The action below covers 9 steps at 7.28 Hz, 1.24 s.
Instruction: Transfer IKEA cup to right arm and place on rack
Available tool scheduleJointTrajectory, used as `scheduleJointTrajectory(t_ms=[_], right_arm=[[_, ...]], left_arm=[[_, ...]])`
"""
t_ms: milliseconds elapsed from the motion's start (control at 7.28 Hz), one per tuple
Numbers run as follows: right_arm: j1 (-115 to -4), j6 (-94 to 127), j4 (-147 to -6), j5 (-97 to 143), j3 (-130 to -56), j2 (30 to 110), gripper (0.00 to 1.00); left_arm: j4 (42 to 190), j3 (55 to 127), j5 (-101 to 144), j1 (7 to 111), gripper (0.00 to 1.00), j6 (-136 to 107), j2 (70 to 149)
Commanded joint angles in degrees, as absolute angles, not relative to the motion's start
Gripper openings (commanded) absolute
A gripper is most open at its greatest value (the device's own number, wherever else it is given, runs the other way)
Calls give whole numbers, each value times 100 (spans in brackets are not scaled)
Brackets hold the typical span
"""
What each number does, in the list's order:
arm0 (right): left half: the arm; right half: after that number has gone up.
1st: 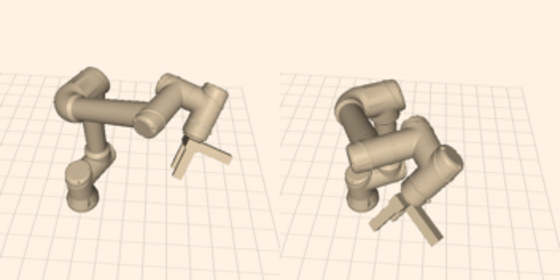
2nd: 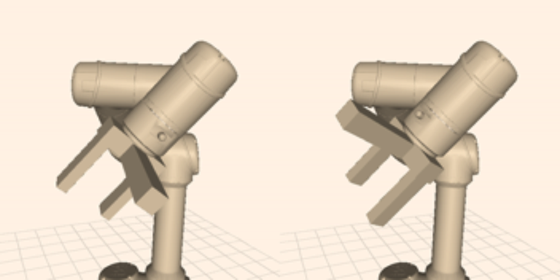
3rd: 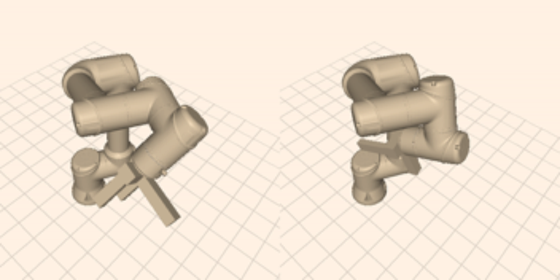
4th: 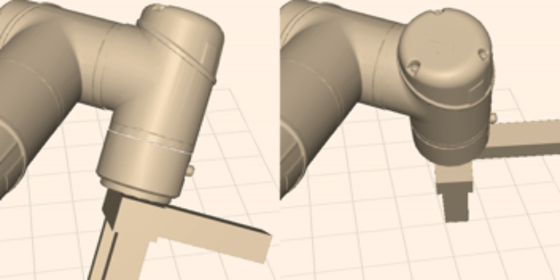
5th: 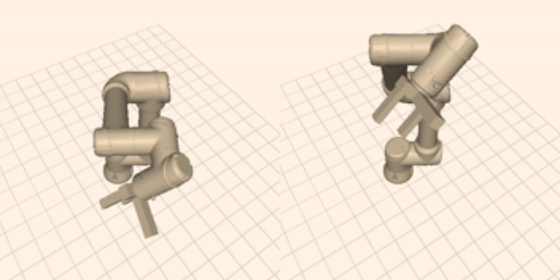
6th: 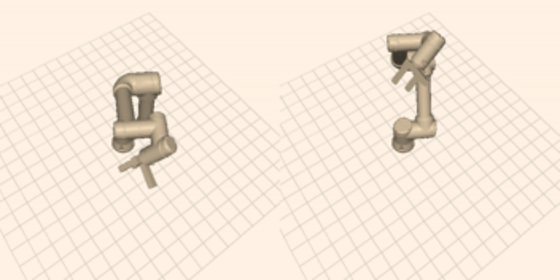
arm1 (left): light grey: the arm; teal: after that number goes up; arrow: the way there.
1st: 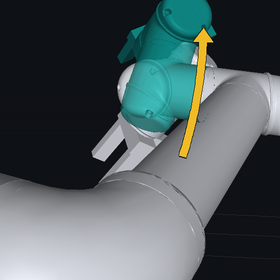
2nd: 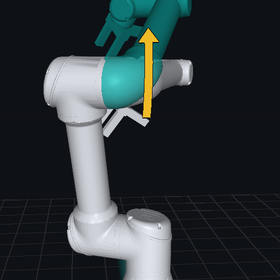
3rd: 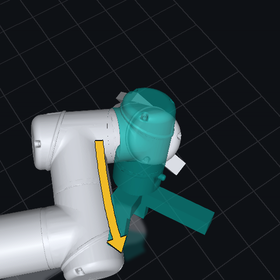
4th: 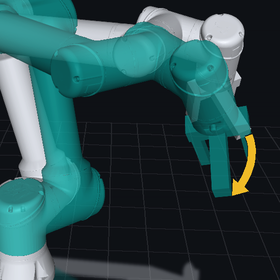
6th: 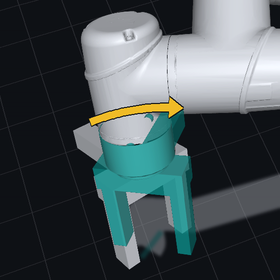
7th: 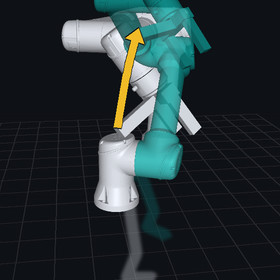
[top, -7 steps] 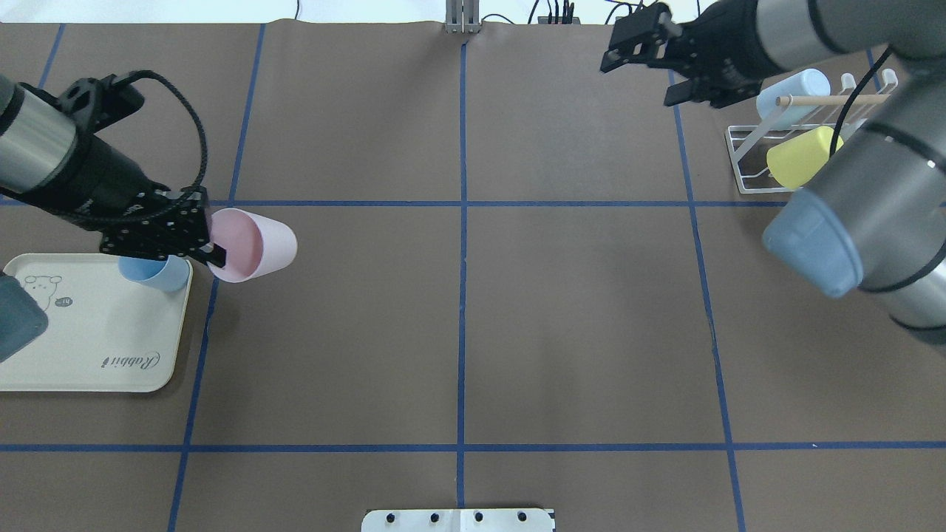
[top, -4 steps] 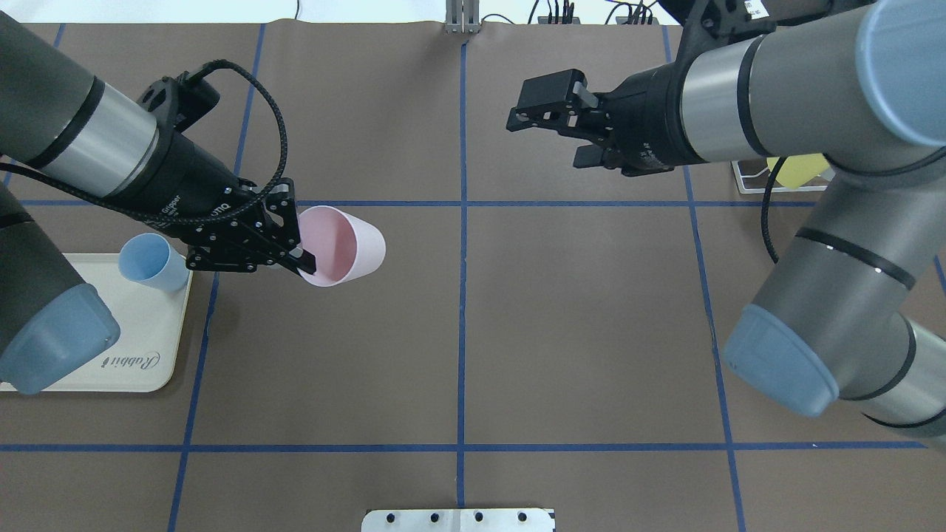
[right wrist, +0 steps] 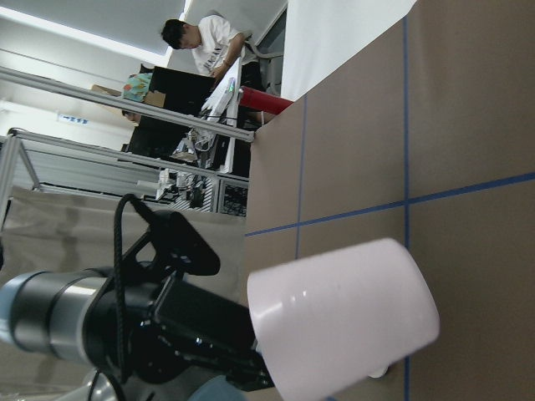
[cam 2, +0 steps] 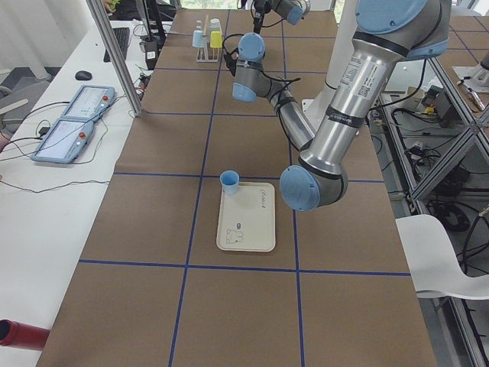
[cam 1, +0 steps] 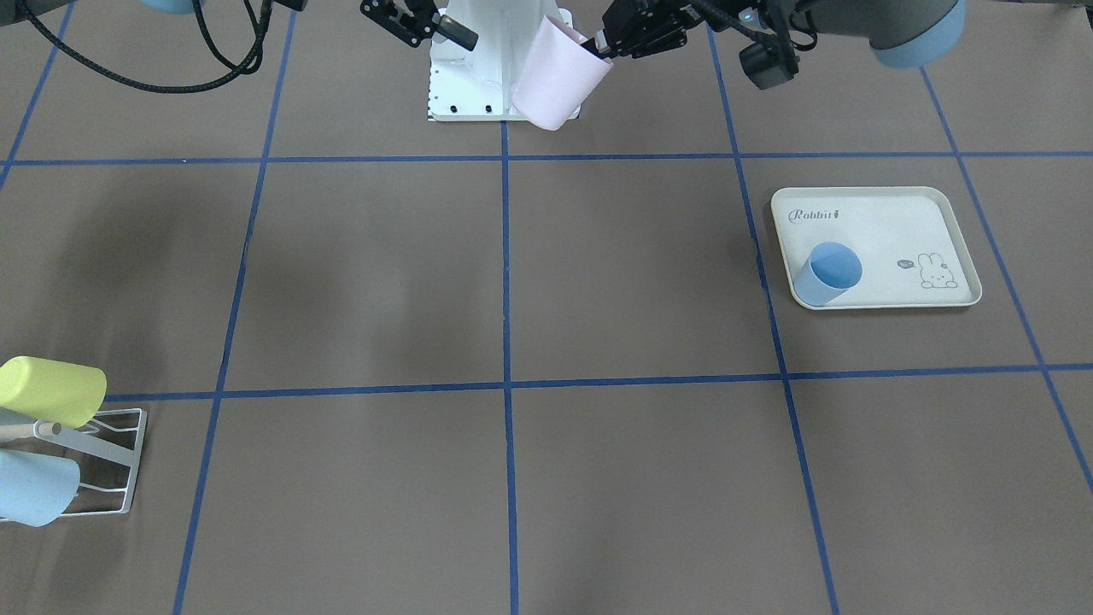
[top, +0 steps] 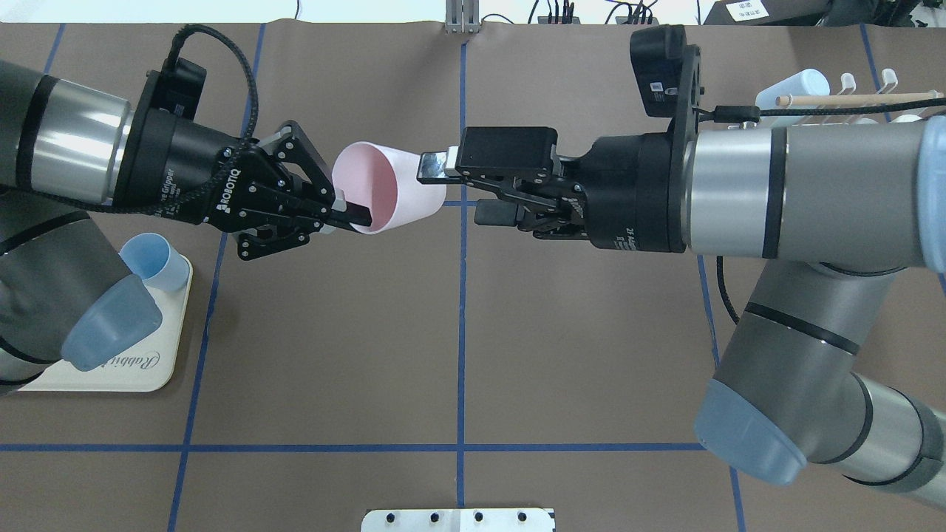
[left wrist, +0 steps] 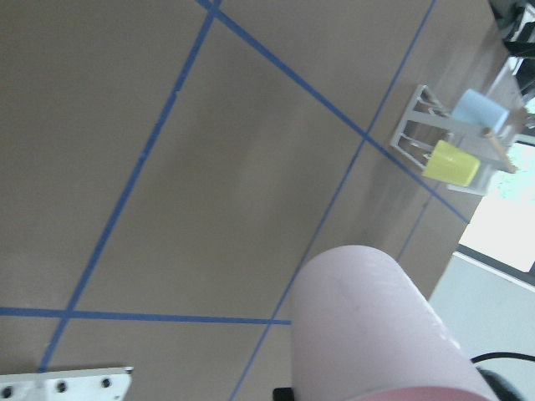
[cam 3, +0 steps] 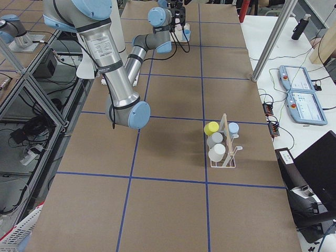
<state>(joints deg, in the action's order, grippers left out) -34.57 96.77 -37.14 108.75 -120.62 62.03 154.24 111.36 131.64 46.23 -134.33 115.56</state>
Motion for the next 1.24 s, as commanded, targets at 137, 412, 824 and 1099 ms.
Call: scheduleJointTrajectory(t_ms=[137, 412, 824, 1099], right_arm=[[-3428, 9879, -2629, 10978, -11909, 6390, 98], [-3419, 9861, -2532, 10925, -11874, 6302, 98], [-3306, 10588, -1384, 10916, -11340, 6057, 96], [-3086, 10617, -1003, 10907, -11276, 6038, 97]], left_arm=[[18251, 10564, 12393, 4614, 0, -15904, 11523], [19103, 10556, 12401, 4431, 0, -16635, 11531], [20002, 10538, 12366, 4246, 0, -17436, 11522], [20310, 10555, 11963, 3965, 0, -17499, 11522]])
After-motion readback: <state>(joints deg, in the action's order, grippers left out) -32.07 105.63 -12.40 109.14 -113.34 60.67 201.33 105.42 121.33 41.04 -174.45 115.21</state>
